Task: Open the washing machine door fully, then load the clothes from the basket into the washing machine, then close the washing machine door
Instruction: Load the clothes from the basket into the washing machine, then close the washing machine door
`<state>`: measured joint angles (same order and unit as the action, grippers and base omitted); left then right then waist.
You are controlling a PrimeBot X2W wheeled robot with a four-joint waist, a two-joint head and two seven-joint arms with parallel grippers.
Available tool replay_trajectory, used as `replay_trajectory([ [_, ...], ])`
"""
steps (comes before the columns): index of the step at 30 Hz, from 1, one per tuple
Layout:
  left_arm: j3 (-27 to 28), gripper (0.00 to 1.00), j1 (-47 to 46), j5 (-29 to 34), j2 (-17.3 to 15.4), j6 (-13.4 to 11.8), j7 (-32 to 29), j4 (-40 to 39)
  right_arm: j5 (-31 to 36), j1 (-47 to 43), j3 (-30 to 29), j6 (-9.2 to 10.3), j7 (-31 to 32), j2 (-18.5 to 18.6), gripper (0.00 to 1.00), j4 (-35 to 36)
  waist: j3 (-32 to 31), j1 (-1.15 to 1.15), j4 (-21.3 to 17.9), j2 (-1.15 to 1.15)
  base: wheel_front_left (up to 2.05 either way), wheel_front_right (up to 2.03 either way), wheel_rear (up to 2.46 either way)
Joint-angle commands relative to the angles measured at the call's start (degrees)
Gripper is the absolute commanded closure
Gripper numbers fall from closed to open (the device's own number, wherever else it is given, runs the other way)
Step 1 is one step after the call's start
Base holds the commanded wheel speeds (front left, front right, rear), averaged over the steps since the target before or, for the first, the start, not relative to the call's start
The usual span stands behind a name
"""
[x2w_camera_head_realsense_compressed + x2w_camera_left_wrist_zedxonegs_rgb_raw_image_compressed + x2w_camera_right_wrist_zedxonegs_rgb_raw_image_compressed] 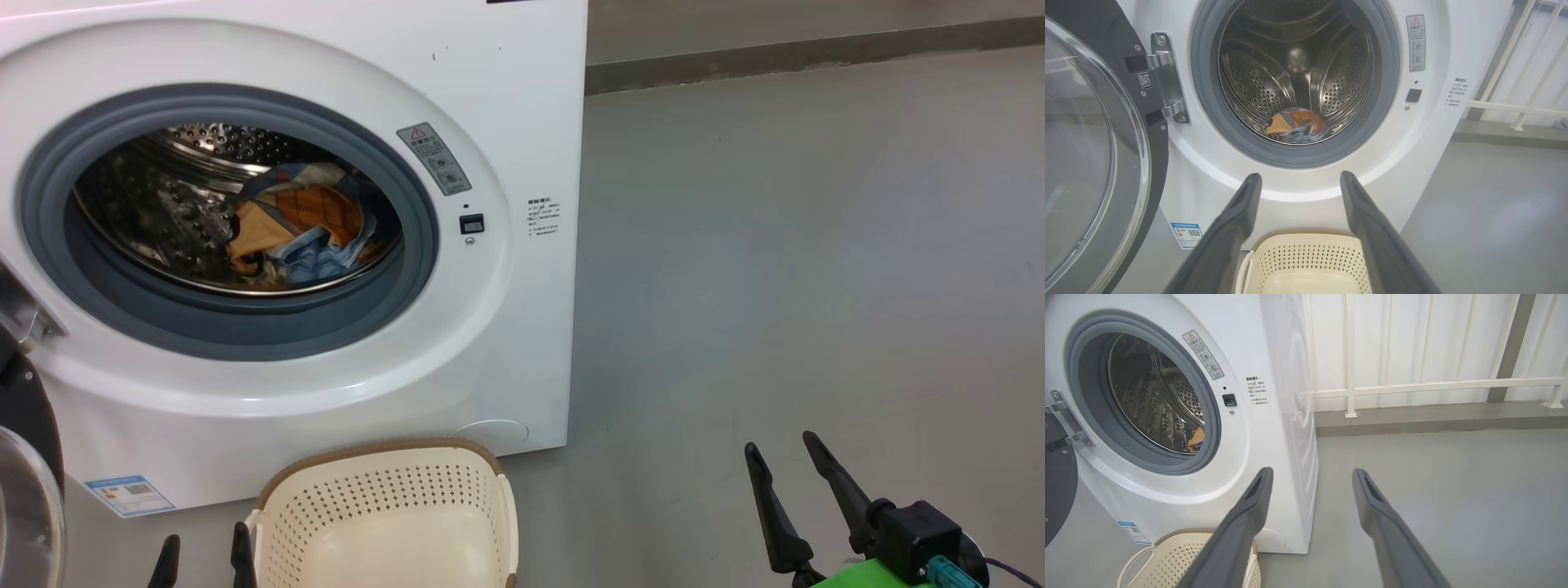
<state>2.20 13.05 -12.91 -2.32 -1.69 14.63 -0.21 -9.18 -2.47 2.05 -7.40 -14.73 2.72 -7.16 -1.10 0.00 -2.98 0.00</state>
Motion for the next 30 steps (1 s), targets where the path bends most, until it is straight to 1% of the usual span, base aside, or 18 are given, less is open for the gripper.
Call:
replay_trajectory([
  [1,1.78,0.00,-1.93,-0.29,-0.56,0.07,0.37,-1.01,-0.20,1.18,1.34,-0.09,-0.27,0.16,0.00,1.33,0.00,0.00,0.02,0.00,0.00,0.00,0.00],
  [14,2.23,0.00,-2.24,-0.12,-0.55,-0.10,0.37,-0.97,-0.47,1.15,1.33,-0.09,-0.27,0.16,0.00,1.09,-0.29,0.00,0.18,0.00,-0.01,0.01,0.00],
  [18,2.69,0.00,-2.47,-0.01,-0.55,-0.49,0.37,-1.55,-0.60,1.13,1.32,-0.09,-0.27,0.16,0.00,1.11,-0.24,0.00,0.29,0.00,-0.45,0.45,0.00],
  [24,2.81,0.00,-2.64,-0.05,-0.55,-0.24,0.37,-1.16,-0.80,1.02,1.43,-0.09,-0.27,0.16,0.00,1.01,-0.22,0.00,0.43,0.00,-1.13,1.13,0.00],
  [30,2.90,0.00,-2.99,0.11,-0.55,0.32,0.37,-1.13,-0.86,1.14,1.45,-0.09,-0.27,0.16,0.00,0.83,-0.23,0.00,0.34,0.00,-1.92,1.92,0.00],
])
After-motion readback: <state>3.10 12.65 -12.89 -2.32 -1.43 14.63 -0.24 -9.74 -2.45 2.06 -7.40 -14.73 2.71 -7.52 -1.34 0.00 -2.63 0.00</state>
